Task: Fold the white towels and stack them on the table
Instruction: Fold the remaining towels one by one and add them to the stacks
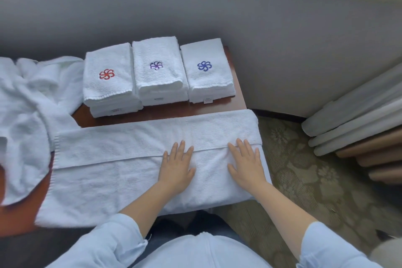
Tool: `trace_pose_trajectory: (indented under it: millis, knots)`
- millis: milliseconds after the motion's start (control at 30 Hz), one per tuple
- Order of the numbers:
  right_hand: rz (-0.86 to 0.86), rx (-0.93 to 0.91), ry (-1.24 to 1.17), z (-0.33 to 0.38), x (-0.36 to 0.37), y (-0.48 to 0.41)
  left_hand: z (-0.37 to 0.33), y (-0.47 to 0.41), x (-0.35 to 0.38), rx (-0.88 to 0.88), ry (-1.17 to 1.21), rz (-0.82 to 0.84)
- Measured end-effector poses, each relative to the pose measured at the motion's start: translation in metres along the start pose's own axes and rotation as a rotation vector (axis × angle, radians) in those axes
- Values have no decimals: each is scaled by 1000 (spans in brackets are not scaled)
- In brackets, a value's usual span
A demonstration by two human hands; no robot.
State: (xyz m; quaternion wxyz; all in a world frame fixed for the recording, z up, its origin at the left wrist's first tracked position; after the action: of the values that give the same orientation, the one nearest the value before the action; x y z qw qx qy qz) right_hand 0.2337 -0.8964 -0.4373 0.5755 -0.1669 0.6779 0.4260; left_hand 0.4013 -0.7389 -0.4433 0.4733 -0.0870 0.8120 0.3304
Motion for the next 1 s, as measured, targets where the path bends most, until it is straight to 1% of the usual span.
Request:
trace_pose_trajectory:
  millis: [133,300,467,533,633,733,867,1000]
  knots:
    - [9,20,4,1,9,27,-3,26,12,34,-11,9]
    - [6,59,-80,-1,22,72,-14,60,33,67,0,21]
    - [-117,15,-59,-15,33,124,-35,95,61,100,47,-17]
    - [-116,21,-92,-22,38,140,-45,104,68,118,76,-48]
    - [-35,110,-222,-37,48,163,-65,113,75,166,82,-77]
    - [12,163,-382,-55,54,175,-86,115,77,189,102,-110]
    - [55,222,-512,-81,58,169,-116,106,78,241,138,-101]
    - [151,323,-766,-107,62,151,-147,92,81,232,148,-84]
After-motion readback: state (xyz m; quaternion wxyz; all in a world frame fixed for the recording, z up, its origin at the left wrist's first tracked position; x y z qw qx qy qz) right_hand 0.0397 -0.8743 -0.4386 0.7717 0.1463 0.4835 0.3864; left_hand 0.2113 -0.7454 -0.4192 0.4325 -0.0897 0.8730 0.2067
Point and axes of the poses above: each hand's wrist, its own y-axis away from the middle knuckle, its own x-axis out of the palm, z = x × y, the point moved 2 cm from there along -y, towards the middle knuckle, and after that the axes turned 13 degrees about y, right-handed, at the moved point
